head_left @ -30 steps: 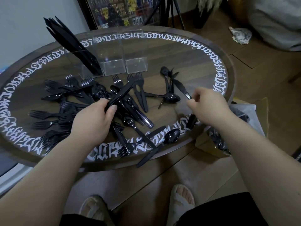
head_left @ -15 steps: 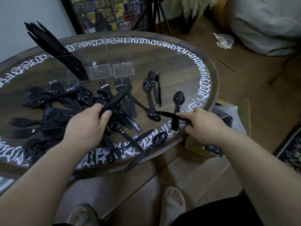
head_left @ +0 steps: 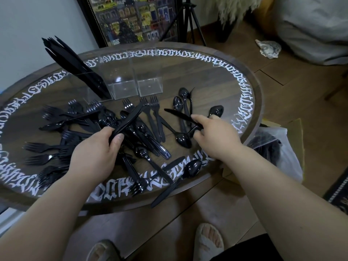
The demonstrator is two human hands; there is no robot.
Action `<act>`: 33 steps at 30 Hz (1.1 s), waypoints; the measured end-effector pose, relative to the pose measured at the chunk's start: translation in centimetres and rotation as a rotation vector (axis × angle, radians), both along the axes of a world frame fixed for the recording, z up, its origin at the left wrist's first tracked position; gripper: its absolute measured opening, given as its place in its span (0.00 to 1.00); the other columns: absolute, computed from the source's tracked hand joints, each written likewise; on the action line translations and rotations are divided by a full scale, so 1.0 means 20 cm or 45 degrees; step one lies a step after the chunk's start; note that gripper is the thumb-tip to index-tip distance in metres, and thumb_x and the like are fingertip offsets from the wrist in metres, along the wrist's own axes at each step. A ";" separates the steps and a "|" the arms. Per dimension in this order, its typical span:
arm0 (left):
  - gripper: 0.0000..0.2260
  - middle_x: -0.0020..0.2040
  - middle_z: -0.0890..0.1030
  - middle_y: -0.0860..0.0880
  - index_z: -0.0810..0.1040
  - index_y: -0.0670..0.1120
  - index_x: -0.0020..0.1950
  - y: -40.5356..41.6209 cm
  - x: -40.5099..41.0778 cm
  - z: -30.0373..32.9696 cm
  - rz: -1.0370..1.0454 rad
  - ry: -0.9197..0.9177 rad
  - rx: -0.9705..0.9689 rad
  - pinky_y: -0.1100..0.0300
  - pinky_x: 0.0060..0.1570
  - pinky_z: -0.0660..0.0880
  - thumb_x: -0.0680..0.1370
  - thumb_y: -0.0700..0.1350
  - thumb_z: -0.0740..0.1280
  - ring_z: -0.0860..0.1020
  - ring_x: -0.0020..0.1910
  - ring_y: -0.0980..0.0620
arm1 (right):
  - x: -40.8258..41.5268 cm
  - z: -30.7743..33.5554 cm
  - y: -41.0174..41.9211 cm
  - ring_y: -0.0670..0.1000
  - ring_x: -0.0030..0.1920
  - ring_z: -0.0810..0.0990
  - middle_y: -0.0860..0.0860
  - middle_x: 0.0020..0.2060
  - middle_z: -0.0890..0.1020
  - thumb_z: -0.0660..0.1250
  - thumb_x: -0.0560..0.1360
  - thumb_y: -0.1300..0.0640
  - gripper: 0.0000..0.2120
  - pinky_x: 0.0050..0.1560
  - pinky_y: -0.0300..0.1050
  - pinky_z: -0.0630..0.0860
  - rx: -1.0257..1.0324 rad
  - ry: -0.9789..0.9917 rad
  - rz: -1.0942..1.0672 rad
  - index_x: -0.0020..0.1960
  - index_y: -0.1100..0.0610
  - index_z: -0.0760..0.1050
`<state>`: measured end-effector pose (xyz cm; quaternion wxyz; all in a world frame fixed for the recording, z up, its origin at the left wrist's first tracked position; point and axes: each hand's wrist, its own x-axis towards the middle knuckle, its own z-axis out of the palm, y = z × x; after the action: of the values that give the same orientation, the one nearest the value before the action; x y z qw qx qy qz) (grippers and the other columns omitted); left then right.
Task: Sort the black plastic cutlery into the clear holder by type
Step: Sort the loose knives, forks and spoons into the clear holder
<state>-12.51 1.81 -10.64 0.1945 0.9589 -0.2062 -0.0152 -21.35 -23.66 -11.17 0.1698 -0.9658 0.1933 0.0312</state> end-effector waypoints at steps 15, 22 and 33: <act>0.16 0.37 0.75 0.48 0.73 0.43 0.55 0.16 0.09 0.03 0.140 -0.037 0.000 0.53 0.36 0.65 0.81 0.54 0.55 0.70 0.37 0.47 | 0.20 0.00 0.26 0.56 0.55 0.76 0.50 0.57 0.72 0.52 0.79 0.38 0.24 0.43 0.46 0.72 -0.173 0.125 0.547 0.74 0.36 0.55; 0.14 0.36 0.75 0.48 0.73 0.44 0.51 0.29 0.10 0.04 0.221 -0.040 -0.045 0.54 0.36 0.64 0.81 0.53 0.55 0.70 0.36 0.47 | 0.26 0.02 0.35 0.56 0.56 0.76 0.50 0.58 0.74 0.52 0.79 0.40 0.23 0.44 0.47 0.73 -0.239 0.041 0.596 0.74 0.37 0.55; 0.14 0.33 0.70 0.52 0.73 0.43 0.50 0.38 0.12 0.03 0.248 -0.019 -0.081 0.54 0.37 0.62 0.81 0.53 0.56 0.68 0.35 0.48 | 0.31 0.04 0.45 0.55 0.56 0.76 0.49 0.57 0.74 0.54 0.79 0.42 0.24 0.42 0.45 0.71 -0.198 -0.010 0.665 0.74 0.37 0.55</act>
<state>-10.08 9.47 -9.96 0.2239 0.9678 -0.1139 0.0176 -15.10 -14.72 -10.37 0.0821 -0.9932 -0.0611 0.0553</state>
